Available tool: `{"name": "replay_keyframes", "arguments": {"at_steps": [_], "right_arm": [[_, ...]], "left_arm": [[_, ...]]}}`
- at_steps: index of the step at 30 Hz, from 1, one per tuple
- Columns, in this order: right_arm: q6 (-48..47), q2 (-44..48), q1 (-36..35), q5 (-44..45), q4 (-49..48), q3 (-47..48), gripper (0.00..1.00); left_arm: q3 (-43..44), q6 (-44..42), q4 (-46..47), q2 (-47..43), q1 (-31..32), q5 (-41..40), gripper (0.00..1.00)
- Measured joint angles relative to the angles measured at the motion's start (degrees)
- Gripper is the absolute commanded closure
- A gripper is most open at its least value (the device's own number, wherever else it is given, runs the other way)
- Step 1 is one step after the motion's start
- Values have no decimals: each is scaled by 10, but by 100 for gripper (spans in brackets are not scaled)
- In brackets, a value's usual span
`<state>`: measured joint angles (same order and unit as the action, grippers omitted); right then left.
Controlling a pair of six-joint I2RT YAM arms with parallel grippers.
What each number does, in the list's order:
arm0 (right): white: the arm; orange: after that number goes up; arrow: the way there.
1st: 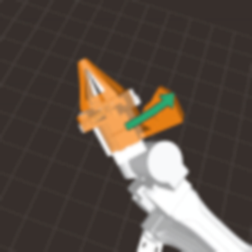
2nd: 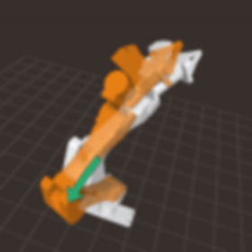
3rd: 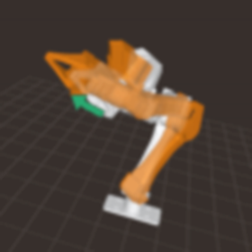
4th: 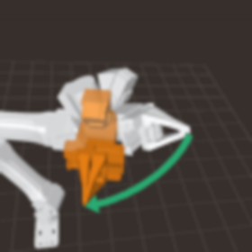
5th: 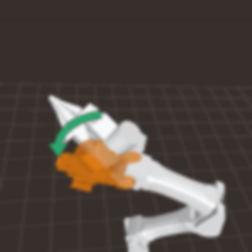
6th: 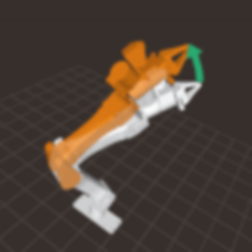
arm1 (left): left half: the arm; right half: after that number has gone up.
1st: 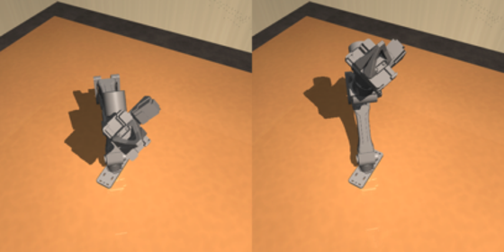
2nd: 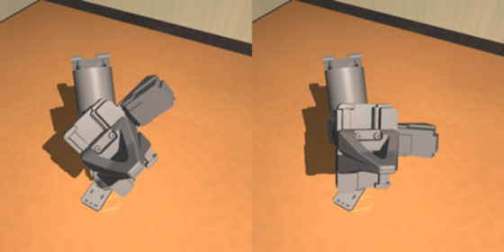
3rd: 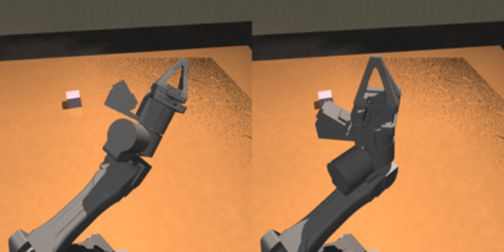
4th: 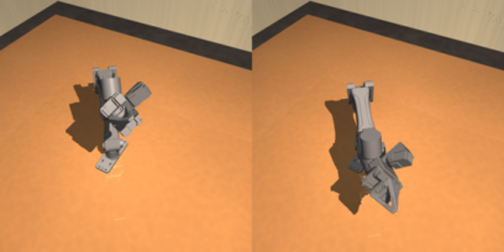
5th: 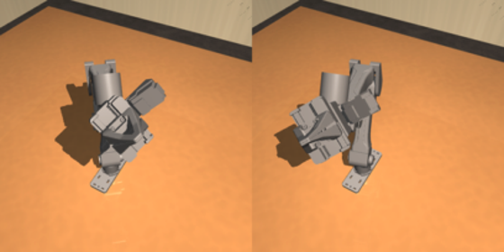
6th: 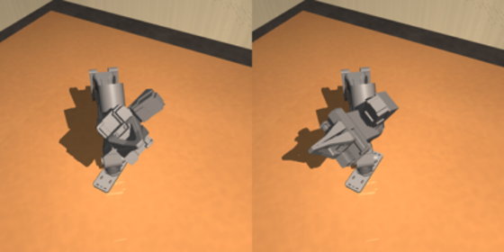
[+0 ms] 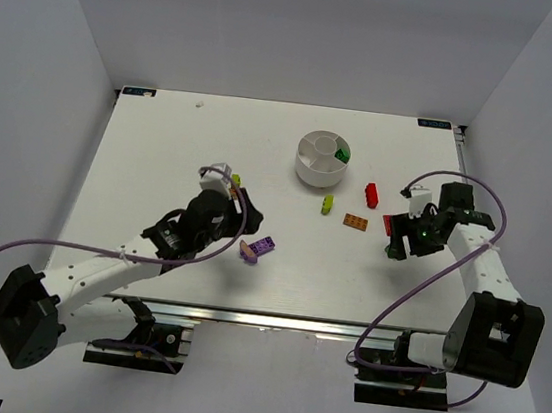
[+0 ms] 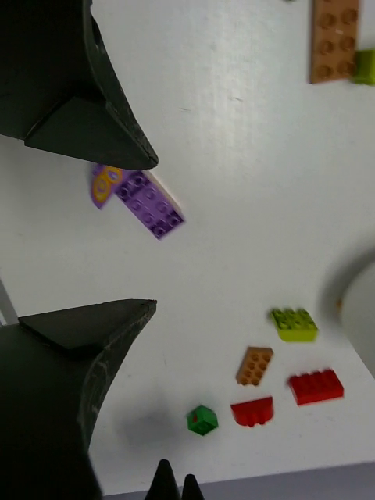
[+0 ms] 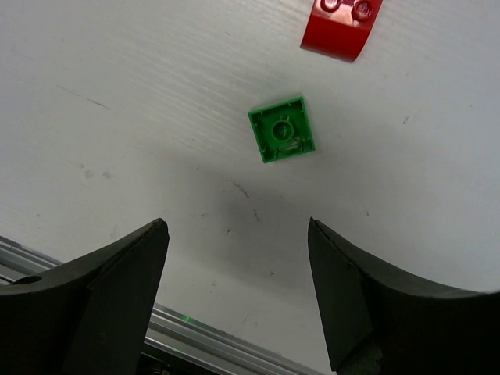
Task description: Sort the legos into containers by color
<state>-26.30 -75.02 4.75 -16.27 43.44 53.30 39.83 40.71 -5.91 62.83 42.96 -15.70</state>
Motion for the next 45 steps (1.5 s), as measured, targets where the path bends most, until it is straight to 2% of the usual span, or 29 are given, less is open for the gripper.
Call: {"name": "replay_keyframes", "arguments": {"at_steps": [3,9,21,29,38,41,42,43,45], "right_arm": [[-9,-16,-5,16,-20,-18,27],[-14,-70,-8,27,-64,-25,27],[-32,-141,-11,30,-129,-24,28],[-49,-152,-18,31,-149,-23,34],[-75,-152,-25,35,-163,-25,49],[-82,-152,-26,36,-165,-25,57],[-85,-152,-26,36,-166,-25,66],[-89,-152,-27,35,-166,-25,69],[-90,-152,-28,32,-165,-25,80]], "left_arm": [[-55,40,-15,-42,0,0,23],[-62,73,-23,-90,0,-14,23],[-66,98,-23,-92,0,-17,23],[-66,104,-22,-91,0,-17,23],[-66,104,-22,-89,0,-17,23],[-66,104,-22,-88,0,-17,23],[-66,104,-22,-88,0,-17,23],[-66,104,-22,-88,0,-17,23],[-66,104,-22,-88,0,-17,23]]}}
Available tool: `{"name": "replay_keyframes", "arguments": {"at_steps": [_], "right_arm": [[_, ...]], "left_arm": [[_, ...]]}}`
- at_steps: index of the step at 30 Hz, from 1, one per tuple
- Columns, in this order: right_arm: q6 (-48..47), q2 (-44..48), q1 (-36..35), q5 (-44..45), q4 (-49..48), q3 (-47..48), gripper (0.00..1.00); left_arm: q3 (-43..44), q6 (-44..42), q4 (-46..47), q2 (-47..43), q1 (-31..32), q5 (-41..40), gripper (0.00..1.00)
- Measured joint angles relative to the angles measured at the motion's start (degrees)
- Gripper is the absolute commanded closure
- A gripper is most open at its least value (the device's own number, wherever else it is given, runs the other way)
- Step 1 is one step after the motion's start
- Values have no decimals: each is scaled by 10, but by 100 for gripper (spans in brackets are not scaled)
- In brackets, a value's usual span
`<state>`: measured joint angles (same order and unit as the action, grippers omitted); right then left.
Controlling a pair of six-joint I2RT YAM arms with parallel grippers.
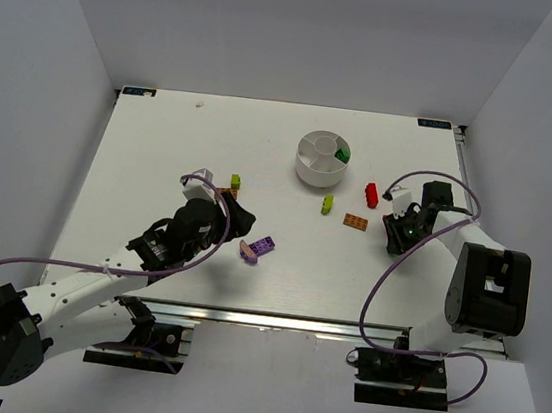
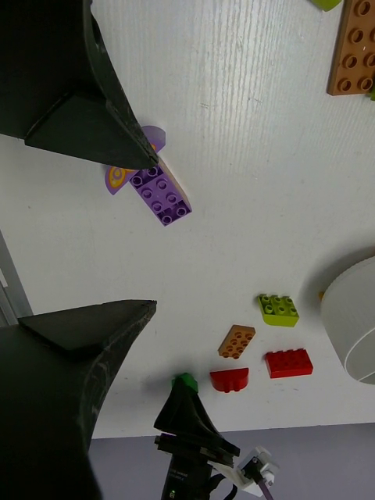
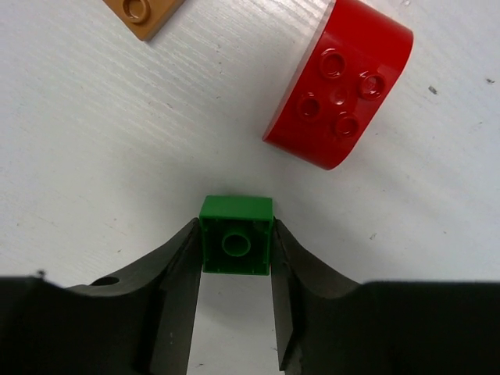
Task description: Sort the legos into containers by color
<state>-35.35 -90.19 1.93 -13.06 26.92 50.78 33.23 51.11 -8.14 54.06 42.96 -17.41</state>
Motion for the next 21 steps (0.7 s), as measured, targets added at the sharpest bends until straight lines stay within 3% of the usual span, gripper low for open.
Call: {"name": "replay_keyframes", "arguments": {"at_steps": [4,9,14,21], "right_arm": [[-13,4,-1,-24,26,9,100],[-22,19,-2,-92,95,79,100],[-4,-11,-2,-163,154,264,100],[82,-178,-8,-255,198,542,100]], "left_arm": [[0,0,0,0,0,-1,23],[0,0,0,-3,0,-5,23],[0,0,0,-2,0,-6,23],[0,0,0,2,0,-6,23]]}}
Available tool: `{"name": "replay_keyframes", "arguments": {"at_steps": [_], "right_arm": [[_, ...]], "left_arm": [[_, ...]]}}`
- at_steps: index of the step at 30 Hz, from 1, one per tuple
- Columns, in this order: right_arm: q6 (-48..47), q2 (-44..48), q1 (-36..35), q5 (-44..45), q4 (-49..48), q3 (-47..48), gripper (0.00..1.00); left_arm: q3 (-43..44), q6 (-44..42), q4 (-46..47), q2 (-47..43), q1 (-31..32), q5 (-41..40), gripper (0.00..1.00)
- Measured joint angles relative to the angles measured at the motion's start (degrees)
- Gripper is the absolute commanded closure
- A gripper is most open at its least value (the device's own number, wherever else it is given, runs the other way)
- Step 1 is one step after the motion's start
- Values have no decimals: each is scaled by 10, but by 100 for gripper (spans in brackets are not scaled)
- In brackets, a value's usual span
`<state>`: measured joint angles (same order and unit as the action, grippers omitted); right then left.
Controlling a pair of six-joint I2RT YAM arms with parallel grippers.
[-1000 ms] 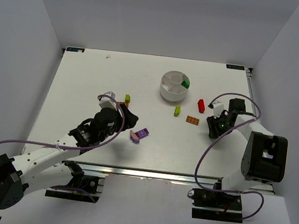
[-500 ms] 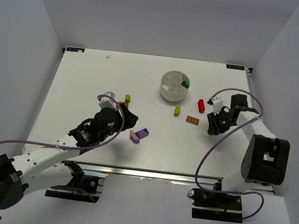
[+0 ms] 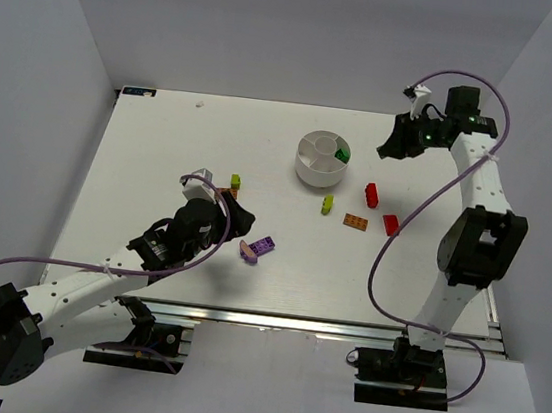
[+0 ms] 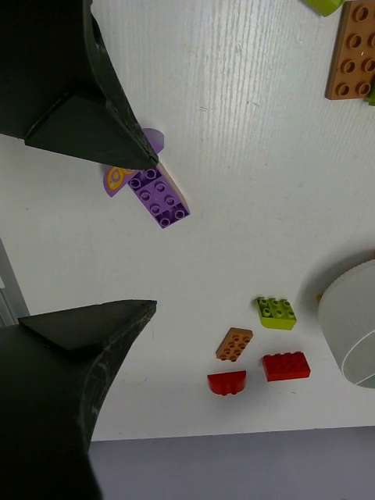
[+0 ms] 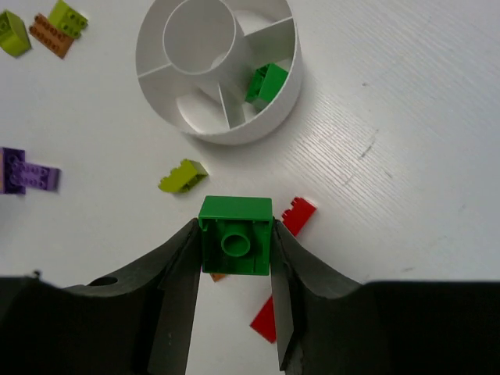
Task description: Sort the legos into containers by color
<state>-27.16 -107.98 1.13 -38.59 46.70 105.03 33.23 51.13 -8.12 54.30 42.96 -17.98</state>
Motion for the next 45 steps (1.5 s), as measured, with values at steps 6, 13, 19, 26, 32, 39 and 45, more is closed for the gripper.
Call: {"name": "replay_keyframes", "arguments": {"at_steps": [6,13,19,26,32,39,45], "right_arm": [[85,-102,-36,-30,-14,67,100],[166,-148,-76,-49,-74,78,100],[203,-162,-77,-47,-115,94,96],[238,-181,-76,-40,-155,111,82],[253,-208,-77,-31,-168,114,67],[258,-214,-78,-22,-169,114,46],[257,-214,-78,-19,-169,114,41]], "left_arm": [[0,5,-2,0,0,0,23],[0,9,-9,0,0,0,23],[0,8,-9,11,0,0,23],[0,7,-9,21,0,0,23],[0,4,-9,25,0,0,22],[0,4,-9,25,0,0,22],[2,3,-9,25,0,0,22]]}}
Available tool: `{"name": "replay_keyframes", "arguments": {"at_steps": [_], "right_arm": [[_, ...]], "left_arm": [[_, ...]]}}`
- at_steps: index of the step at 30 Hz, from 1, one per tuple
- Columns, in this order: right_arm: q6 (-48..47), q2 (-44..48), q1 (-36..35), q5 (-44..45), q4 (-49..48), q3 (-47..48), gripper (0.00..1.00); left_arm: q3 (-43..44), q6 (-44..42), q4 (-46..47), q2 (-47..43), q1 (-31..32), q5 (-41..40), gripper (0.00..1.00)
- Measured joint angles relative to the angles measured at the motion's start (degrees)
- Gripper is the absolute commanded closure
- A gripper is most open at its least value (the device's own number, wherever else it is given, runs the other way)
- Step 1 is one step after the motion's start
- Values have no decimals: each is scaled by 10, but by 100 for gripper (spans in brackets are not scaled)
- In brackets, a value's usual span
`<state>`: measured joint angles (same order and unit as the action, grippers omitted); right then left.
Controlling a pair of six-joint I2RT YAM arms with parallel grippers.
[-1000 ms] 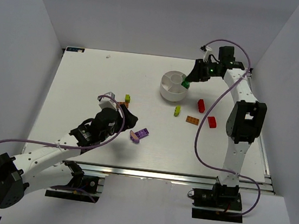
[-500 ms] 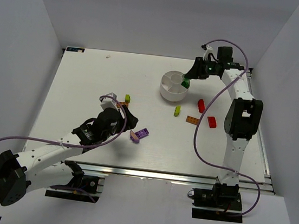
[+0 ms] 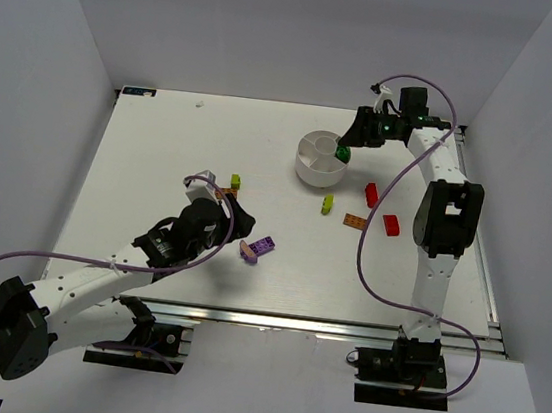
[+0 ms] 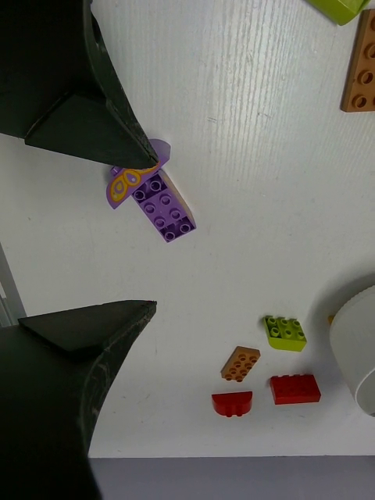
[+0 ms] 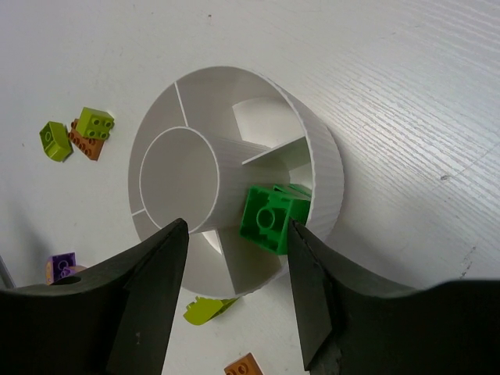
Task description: Sort the legos into containers by color
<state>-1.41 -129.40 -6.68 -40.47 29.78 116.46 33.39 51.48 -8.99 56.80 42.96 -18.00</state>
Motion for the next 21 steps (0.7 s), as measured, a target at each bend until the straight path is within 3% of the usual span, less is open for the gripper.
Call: {"name": "replay_keyframes", "arguments": {"at_steps": [5,9,10,12,13,15,16,17,19,21], "right_arm": [[-6,0,0,0,1,0,41],[-45,12,1,-2,20,0,41],[-61,21,2,-7,32,0,45],[-108,49,5,-20,60,-3,51],[-129,70,7,-28,71,-9,61],[-177,131,8,-47,94,-40,78],[-199,169,10,-57,104,-64,93],[-219,206,11,-64,111,-88,100],[-246,291,12,-80,117,-155,100],[-263,360,12,-90,118,-218,95]], "left_arm": [[4,0,-5,0,0,-1,27],[19,4,-19,0,-3,-9,58],[23,7,-21,0,-5,-10,71],[30,9,-25,-1,-14,-8,82],[33,8,-29,-1,-24,-2,86],[41,5,-37,-1,-52,12,88],[47,3,-43,0,-71,25,88],[53,0,-49,3,-90,33,86],[78,-11,-74,21,-129,47,81],[108,-29,-98,50,-159,57,66]]}}
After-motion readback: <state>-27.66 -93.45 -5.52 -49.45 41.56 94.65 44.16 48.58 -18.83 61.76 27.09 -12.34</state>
